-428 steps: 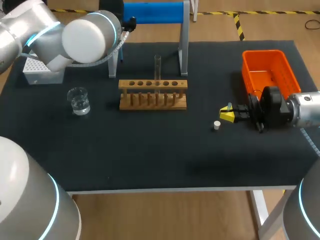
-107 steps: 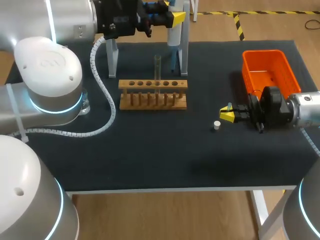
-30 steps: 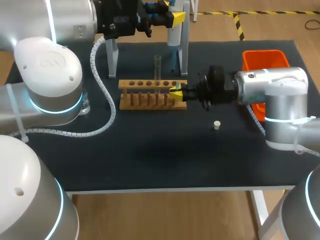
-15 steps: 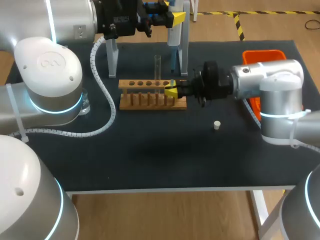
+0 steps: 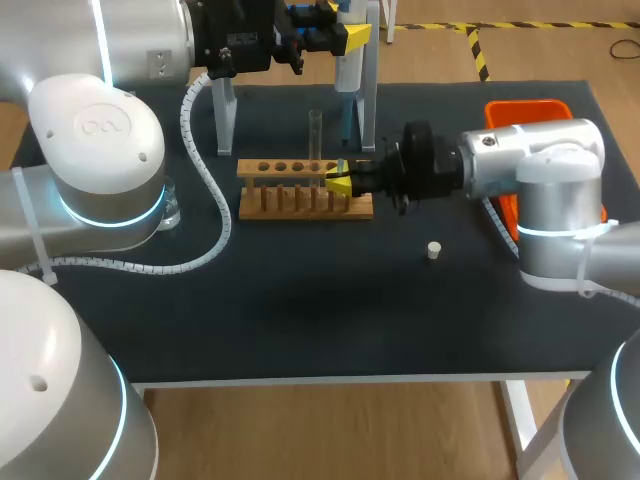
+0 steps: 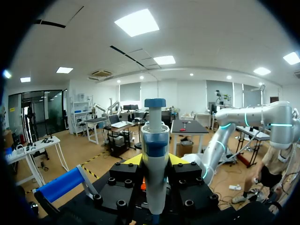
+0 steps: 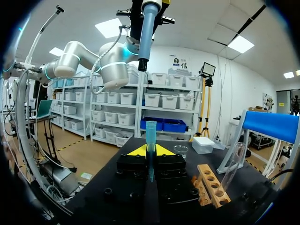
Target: Invert the test tube, pick up the pipette, mount the tip to pipette, aspirate from beaker and dispense into the tube, eject the tip, return the pipette, and cap with the stopper.
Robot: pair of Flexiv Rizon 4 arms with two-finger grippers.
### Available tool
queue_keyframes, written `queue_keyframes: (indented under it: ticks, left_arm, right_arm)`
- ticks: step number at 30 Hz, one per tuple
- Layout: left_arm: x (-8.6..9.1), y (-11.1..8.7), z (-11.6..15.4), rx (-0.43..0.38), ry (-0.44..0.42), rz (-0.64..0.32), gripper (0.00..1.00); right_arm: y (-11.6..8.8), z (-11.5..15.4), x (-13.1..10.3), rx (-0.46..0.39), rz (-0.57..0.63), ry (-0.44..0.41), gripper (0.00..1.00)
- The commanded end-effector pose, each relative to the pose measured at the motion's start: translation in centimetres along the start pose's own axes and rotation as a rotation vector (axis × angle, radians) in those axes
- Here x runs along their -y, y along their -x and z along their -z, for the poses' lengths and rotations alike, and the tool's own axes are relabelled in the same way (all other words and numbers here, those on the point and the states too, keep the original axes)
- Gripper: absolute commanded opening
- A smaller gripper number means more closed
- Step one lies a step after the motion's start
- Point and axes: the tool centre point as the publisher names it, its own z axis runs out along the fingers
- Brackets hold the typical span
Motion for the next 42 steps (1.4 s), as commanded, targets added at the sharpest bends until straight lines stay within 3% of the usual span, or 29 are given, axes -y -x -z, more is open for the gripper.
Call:
queue_keyframes:
  ticks: [1,42]
  left_arm:
    - [0.1,0.0,0.1,-0.002,0.001,0.0,0.0]
    - [0.1,0.0,0.1,-0.002,0.001,0.0,0.0]
  right_arm:
    - [-0.2,-0.1,-0.2,0.004,0.003,0.002,0.0]
    - [-0.6,0.1,-2.4,0.014,0.011,0.029,0.0]
